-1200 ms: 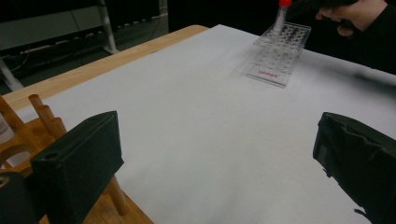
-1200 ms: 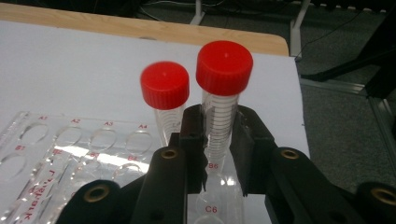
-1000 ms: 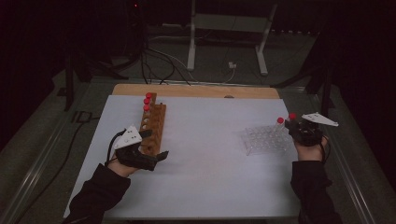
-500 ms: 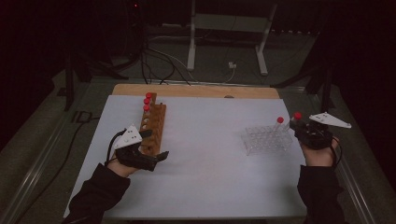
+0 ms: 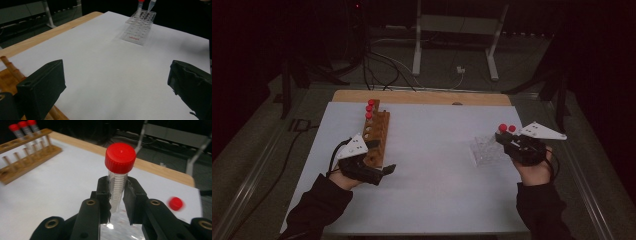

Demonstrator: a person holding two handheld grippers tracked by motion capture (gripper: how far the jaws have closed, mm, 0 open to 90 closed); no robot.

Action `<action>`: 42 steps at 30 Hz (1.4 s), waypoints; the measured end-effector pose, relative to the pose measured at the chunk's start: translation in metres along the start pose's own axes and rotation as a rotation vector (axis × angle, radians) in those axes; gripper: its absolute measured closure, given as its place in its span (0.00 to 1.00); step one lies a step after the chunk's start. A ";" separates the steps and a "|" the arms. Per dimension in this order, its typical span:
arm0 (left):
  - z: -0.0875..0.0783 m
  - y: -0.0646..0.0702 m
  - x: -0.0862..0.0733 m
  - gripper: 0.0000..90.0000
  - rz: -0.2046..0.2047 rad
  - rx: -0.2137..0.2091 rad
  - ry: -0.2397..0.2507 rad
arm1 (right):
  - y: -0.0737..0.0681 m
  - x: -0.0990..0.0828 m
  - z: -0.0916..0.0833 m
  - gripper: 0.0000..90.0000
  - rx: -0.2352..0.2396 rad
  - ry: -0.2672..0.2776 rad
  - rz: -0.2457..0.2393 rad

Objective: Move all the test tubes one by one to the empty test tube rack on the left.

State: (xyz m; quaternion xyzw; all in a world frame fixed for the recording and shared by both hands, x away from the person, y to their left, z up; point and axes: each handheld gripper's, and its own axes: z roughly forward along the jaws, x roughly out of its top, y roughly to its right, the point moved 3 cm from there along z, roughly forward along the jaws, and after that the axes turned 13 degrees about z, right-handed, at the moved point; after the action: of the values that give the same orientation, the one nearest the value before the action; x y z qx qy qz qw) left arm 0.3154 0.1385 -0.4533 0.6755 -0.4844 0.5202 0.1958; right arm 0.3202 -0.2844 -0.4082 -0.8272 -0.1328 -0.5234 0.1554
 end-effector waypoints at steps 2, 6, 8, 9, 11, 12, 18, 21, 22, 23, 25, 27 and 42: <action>0.002 0.001 0.001 0.02 0.005 -0.009 -0.004 | -0.009 -0.001 0.003 0.84 0.025 -0.007 -0.013; 0.004 0.003 0.004 0.02 0.009 -0.021 -0.004 | -0.025 -0.004 0.009 0.83 0.066 -0.027 -0.040; 0.006 0.004 0.006 0.02 0.010 -0.033 -0.001 | -0.032 -0.007 0.013 0.83 0.083 -0.035 -0.050; 0.007 0.004 0.007 0.02 0.014 -0.034 -0.003 | -0.035 -0.008 0.015 0.83 0.092 -0.039 -0.059; 0.009 0.006 0.009 0.02 0.019 -0.043 -0.006 | -0.041 -0.011 0.019 0.83 0.110 -0.049 -0.069; 0.010 0.006 0.010 0.02 0.022 -0.045 -0.008 | -0.044 -0.013 0.021 0.83 0.116 -0.055 -0.076; 0.016 0.010 0.016 0.02 0.031 -0.073 -0.011 | -0.062 -0.027 0.036 0.83 0.157 -0.103 -0.109; 0.019 0.012 0.020 0.02 0.036 -0.087 -0.006 | -0.071 -0.034 0.041 0.83 0.177 -0.130 -0.130; 0.020 0.013 0.021 0.02 0.037 -0.087 -0.006 | -0.074 -0.036 0.043 0.83 0.181 -0.139 -0.137; 0.021 0.013 0.023 0.02 0.037 -0.091 -0.005 | -0.077 -0.038 0.045 0.83 0.187 -0.143 -0.143; 0.024 0.015 0.025 0.02 0.041 -0.101 -0.006 | -0.082 -0.042 0.048 0.83 0.199 -0.158 -0.156; 0.026 0.016 0.028 0.02 0.045 -0.113 0.000 | -0.088 -0.046 0.051 0.84 0.212 -0.170 -0.169; 0.054 0.028 0.056 0.06 0.083 -0.185 0.028 | -0.112 -0.060 0.060 0.83 0.277 -0.221 -0.201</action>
State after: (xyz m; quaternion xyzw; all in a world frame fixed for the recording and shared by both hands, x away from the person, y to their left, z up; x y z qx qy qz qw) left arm 0.3182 0.0591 -0.4307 0.6267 -0.5549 0.4905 0.2424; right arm 0.3013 -0.1616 -0.4737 -0.8330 -0.3018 -0.4189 0.1990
